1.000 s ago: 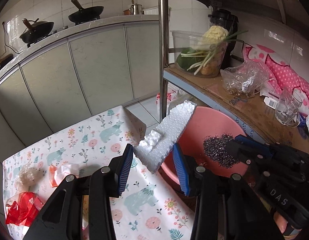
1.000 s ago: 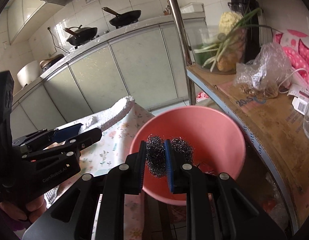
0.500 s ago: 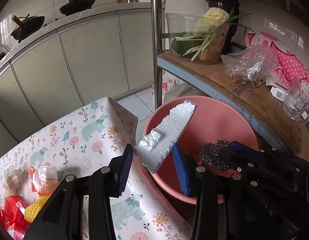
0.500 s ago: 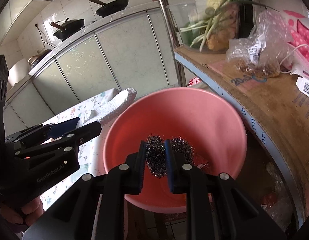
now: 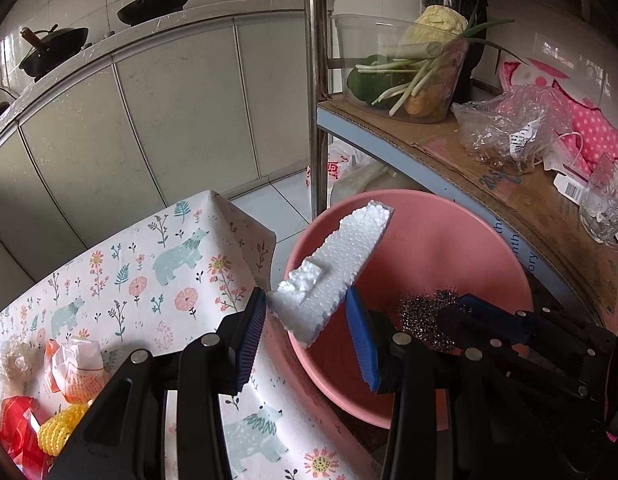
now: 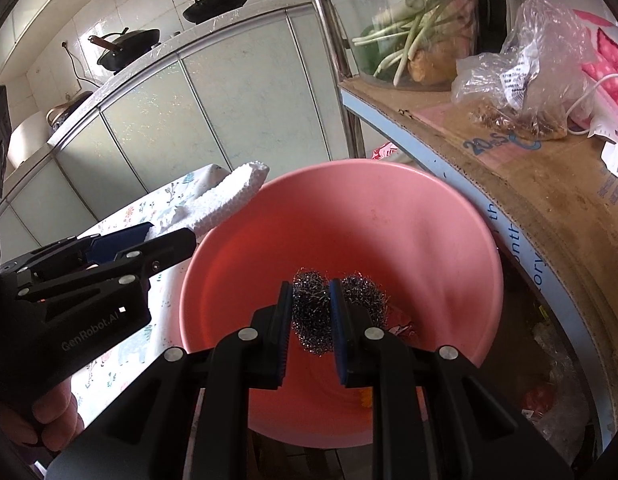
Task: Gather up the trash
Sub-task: 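Open both tools to drop the foam strip and steel wool into the bucket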
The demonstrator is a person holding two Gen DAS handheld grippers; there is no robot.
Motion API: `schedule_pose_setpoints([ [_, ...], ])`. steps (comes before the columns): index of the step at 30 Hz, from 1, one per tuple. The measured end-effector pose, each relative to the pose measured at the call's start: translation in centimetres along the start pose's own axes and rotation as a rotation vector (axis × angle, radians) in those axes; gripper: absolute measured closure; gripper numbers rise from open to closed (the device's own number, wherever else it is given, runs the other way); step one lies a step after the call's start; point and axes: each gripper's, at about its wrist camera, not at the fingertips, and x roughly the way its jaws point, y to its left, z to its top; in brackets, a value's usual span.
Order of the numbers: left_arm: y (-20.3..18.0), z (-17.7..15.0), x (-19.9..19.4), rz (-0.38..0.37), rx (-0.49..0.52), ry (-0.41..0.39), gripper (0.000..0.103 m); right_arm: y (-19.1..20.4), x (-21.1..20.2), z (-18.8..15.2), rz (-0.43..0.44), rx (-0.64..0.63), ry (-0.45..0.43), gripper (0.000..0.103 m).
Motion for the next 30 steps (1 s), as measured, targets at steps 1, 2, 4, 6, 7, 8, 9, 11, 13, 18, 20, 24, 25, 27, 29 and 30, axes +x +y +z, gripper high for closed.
schedule_pose_setpoints([
  [1,-0.1,0.0,0.1,0.001,0.001,-0.001,0.062,0.0,0.1,0.0,-0.003,-0.001,-0.001,0.084],
  [2,-0.1,0.1,0.2,0.0,0.002,-0.001,0.061,0.0,0.1,0.0,-0.005,-0.002,-0.001,0.084],
  [4,-0.2,0.1,0.3,0.0,0.0,0.0,0.061,-0.1,0.3,-0.1,-0.012,-0.003,0.003,0.084],
  [6,-0.3,0.2,0.3,0.0,0.001,-0.005,0.061,-0.1,0.4,-0.1,-0.014,-0.004,0.007,0.084],
  [7,-0.3,0.2,0.4,-0.001,0.002,-0.007,0.061,-0.1,0.5,-0.1,-0.015,-0.004,0.01,0.084],
  [8,-0.4,0.3,0.4,-0.002,0.003,-0.01,0.061,-0.1,0.5,-0.1,-0.019,-0.004,0.011,0.084],
  [9,-0.4,0.3,0.4,0.0,0.005,-0.014,0.061,-0.2,0.6,-0.1,-0.021,-0.002,0.012,0.084],
  [11,-0.6,0.4,0.4,-0.001,0.008,-0.019,0.06,-0.3,0.7,-0.1,-0.025,0.005,0.017,0.084],
  [13,-0.6,0.5,0.3,-0.005,0.007,-0.024,0.06,-0.4,0.8,-0.1,-0.024,0.011,0.02,0.084],
  [18,-0.8,0.6,0.1,-0.016,0.008,-0.037,0.056,-0.7,1.0,0.0,-0.028,0.019,0.025,0.077],
  [20,-0.9,0.6,0.0,-0.019,0.011,-0.039,0.054,-0.8,1.0,0.0,-0.03,0.018,0.022,0.074],
  [24,-1.0,0.6,-0.3,-0.031,0.011,-0.05,0.047,-0.8,0.8,-0.1,-0.032,0.015,0.018,0.071],
  [25,-1.0,0.6,-0.5,-0.034,0.012,-0.055,0.046,-0.8,0.7,-0.1,-0.032,0.015,0.018,0.071],
  [27,-1.1,0.6,-0.7,-0.032,0.017,-0.061,0.046,-0.8,0.7,-0.1,-0.034,0.015,0.018,0.071],
  [29,-1.2,0.6,-1.0,-0.027,0.024,-0.069,0.046,-0.8,0.5,-0.1,-0.033,0.015,0.018,0.071],
  [30,-1.2,0.6,-1.1,-0.025,0.025,-0.072,0.046,-0.8,0.4,-0.1,-0.033,0.015,0.017,0.071],
])
